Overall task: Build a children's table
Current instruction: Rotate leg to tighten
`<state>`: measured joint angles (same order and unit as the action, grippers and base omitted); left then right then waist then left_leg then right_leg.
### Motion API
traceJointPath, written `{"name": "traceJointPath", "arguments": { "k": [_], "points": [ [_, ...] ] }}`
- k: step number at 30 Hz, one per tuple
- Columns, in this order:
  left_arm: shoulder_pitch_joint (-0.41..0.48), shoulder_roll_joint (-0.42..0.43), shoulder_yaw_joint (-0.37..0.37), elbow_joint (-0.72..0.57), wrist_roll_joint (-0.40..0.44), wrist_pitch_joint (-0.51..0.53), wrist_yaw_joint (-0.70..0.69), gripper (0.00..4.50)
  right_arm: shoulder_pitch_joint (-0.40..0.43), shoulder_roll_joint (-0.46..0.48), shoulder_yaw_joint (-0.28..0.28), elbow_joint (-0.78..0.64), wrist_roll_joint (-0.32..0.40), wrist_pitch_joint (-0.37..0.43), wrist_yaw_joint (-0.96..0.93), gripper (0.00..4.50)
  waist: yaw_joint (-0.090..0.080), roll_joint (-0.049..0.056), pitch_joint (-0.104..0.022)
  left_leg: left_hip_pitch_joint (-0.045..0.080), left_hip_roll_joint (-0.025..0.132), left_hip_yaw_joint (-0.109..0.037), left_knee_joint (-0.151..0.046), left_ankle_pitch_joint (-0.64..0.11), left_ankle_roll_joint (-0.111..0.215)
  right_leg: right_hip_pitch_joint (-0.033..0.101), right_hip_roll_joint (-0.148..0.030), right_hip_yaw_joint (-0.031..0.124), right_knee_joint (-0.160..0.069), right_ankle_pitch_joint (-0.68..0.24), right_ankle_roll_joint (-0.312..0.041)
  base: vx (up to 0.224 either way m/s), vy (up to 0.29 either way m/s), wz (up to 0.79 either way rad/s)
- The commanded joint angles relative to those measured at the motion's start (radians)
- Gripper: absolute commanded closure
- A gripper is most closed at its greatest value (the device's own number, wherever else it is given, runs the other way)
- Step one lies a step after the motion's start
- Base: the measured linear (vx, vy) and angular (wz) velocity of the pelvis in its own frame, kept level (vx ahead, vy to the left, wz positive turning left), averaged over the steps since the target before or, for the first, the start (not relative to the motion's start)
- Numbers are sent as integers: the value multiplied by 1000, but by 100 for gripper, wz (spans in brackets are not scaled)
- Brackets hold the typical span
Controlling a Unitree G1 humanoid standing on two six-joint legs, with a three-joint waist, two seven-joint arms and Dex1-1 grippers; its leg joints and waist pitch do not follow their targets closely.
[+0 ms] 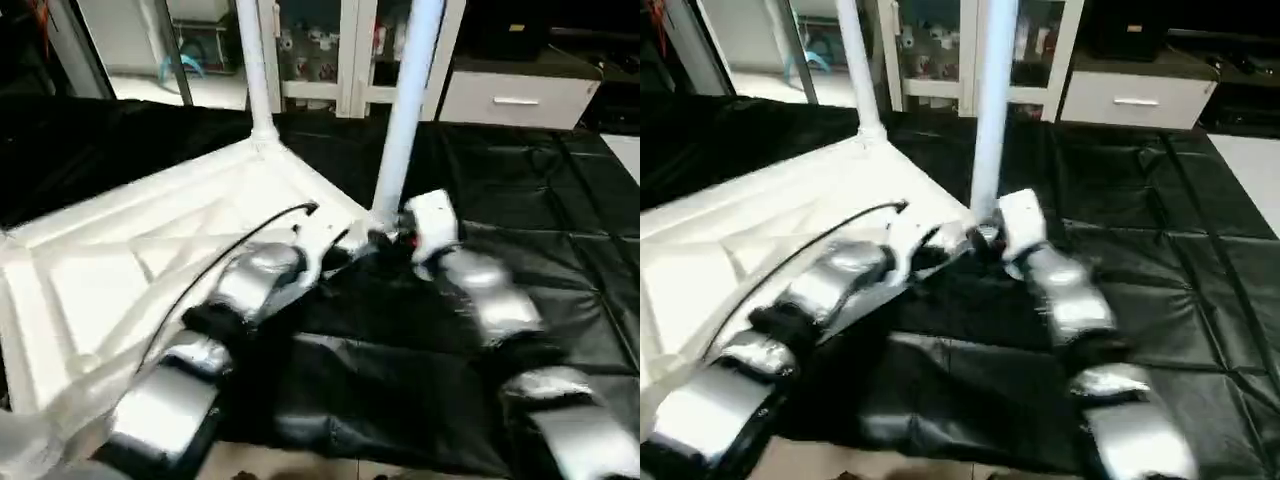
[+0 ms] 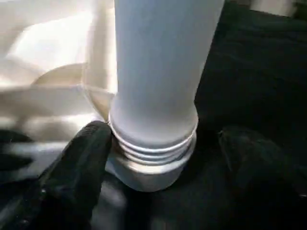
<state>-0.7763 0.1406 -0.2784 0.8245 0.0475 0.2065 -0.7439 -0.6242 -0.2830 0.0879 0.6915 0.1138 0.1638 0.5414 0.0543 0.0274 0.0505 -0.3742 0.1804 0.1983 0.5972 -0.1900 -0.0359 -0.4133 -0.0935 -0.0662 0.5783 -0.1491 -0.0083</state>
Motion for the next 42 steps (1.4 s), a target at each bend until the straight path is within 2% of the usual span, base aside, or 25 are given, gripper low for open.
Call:
{"name": "traceJointPath", "arguments": {
  "k": [1,2,3,4,5,6,7,8,9,12,13,15,17,19,21,22,24,26,29,32,33,39,40,42],
  "points": [
    [55,47,-58,-26,8,26,-131,450,20,-69,23,-75,19,-2,150,69,13,-17,-71,12,46,-17,-66,-166,113,60,-60,35,-49,-160,-273,0,0,0],
    [55,47,-58,-26,8,26,-131,450,20,-69,23,-75,19,-2,150,69,15,-17,-69,13,48,-18,-68,-181,103,59,-59,34,-51,-187,-269,0,0,0],
    [87,90,-98,-83,2,-1,-243,450,39,-122,48,-98,10,-36,239,69,18,-4,-68,17,50,-19,-70,-195,93,55,-61,35,-53,-204,-266,0,0,0],
    [109,119,-124,-127,-4,-25,-313,450,49,-149,58,-111,8,-45,286,69,17,-12,-67,15,53,-19,-72,-221,80,57,-59,34,-56,-229,-259,0,0,0],
    [110,120,-125,-130,-4,-25,-318,450,50,-150,59,-112,8,-45,289,69,17,-10,-66,15,53,-18,-74,-230,71,55,-58,36,-54,-232,-256,0,0,0],
    [128,160,-154,-193,-8,-20,-398,450,68,-191,80,-147,15,-37,384,69,17,-8,-66,17,55,-20,-75,-237,65,53,-60,36,-53,-234,-257,0,0,0],
    [129,172,-161,-213,-7,-11,-419,450,73,-207,90,-164,19,-28,423,69,19,-10,-65,18,57,-20,-77,-245,62,55,-57,36,-52,-234,-255,0,0,0],
    [129,179,-164,-226,-8,-2,-430,450,78,-220,102,-177,21,-20,457,69,19,-10,-64,19,57,-18,-77,-245,61,52,-55,37,-51,-234,-257,0,0,0],
    [131,182,-163,-238,-8,9,-437,450,84,-230,112,-190,22,-9,484,69,23,-3,-65,22,57,-19,-77,-247,56,51,-57,37,-50,-235,-259,0,0,0],
    [131,186,-157,-257,-13,29,-449,450,91,-244,135,-216,24,8,541,69,32,-7,-66,23,56,-17,-76,-241,43,51,-57,40,-50,-223,-263,0,0,0],
    [136,189,-158,-275,-20,42,-459,450,88,-246,150,-218,21,12,565,69,36,-4,-67,22,55,-19,-76,-230,42,53,-58,40,-47,-209,-264,0,0,0],
    [144,195,-162,-297,-28,52,-471,450,82,-243,159,-214,13,10,574,69,35,-2,-68,20,55,-19,-75,-220,43,53,-58,40,-46,-191,-269,0,0,0],
    [147,200,-167,-308,-29,55,-479,450,77,-242,166,-211,6,7,577,69,34,-5,-70,19,53,-19,-74,-211,47,55,-58,39,-45,-176,-271,0,0,0],
    [154,200,-169,-326,-31,65,-486,450,68,-238,178,-195,-11,0,581,96,34,-6,-69,19,53,-18,-74,-212,47,54,-58,39,-46,-185,-270,0,0,0],
    [155,198,-168,-329,-25,70,-485,450,60,-234,184,-180,-21,-3,582,96,33,-7,-68,19,52,-18,-73,-218,46,53,-57,38,-48,-203,-267,0,0,0],
    [156,198,-168,-330,-25,70,-485,450,60,-234,184,-180,-20,-2,582,96,33,-7,-68,19,52,-19,-75,-221,43,54,-57,38,-49,-214,-262,0,0,0],
    [160,201,-162,-344,-29,82,-483,450,56,-231,181,-181,-8,9,597,131,31,-13,-67,20,53,-19,-75,-227,41,53,-57,39,-51,-227,-257,0,0,0],
    [162,203,-161,-348,-29,85,-480,450,55,-231,180,-180,-4,14,607,140,32,-10,-68,21,53,-19,-75,-225,43,53,-57,39,-50,-231,-256,0,0,0],
    [170,205,-161,-358,-30,94,-474,450,55,-232,184,-179,-6,14,613,173,33,-13,-69,19,53,-19,-73,-202,49,54,-58,39,-47,-210,-259,0,0,0],
    [177,206,-159,-370,-34,103,-472,450,55,-231,184,-177,-3,12,615,187,32,-12,-68,19,52,-19,-73,-203,52,53,-58,39,-49,-220,-258,0,0,0],
    [182,208,-159,-380,-36,110,-473,450,55,-230,185,-173,-1,9,618,187,33,-7,-68,19,52,-20,-73,-205,50,53,-58,39,-48,-222,-258,0,0,0],
    [190,217,-161,-385,-34,113,-481,450,58,-225,184,-172,-3,10,622,194,30,-8,-69,19,51,-19,-73,-209,48,55,-56,38,-48,-214,-260,0,0,0],
    [193,219,-159,-389,-34,118,-482,450,66,-226,183,-184,1,15,628,194,30,-13,-69,19,52,-19,-73,-205,50,55,-57,38,-48,-213,-260,0,0,0],
    [195,220,-157,-393,-35,122,-480,450,73,-229,183,-191,4,18,634,194,30,-11,-69,19,52,-19,-72,-202,52,54,-56,39,-47,-211,-260,0,0,0]
  ]
}}
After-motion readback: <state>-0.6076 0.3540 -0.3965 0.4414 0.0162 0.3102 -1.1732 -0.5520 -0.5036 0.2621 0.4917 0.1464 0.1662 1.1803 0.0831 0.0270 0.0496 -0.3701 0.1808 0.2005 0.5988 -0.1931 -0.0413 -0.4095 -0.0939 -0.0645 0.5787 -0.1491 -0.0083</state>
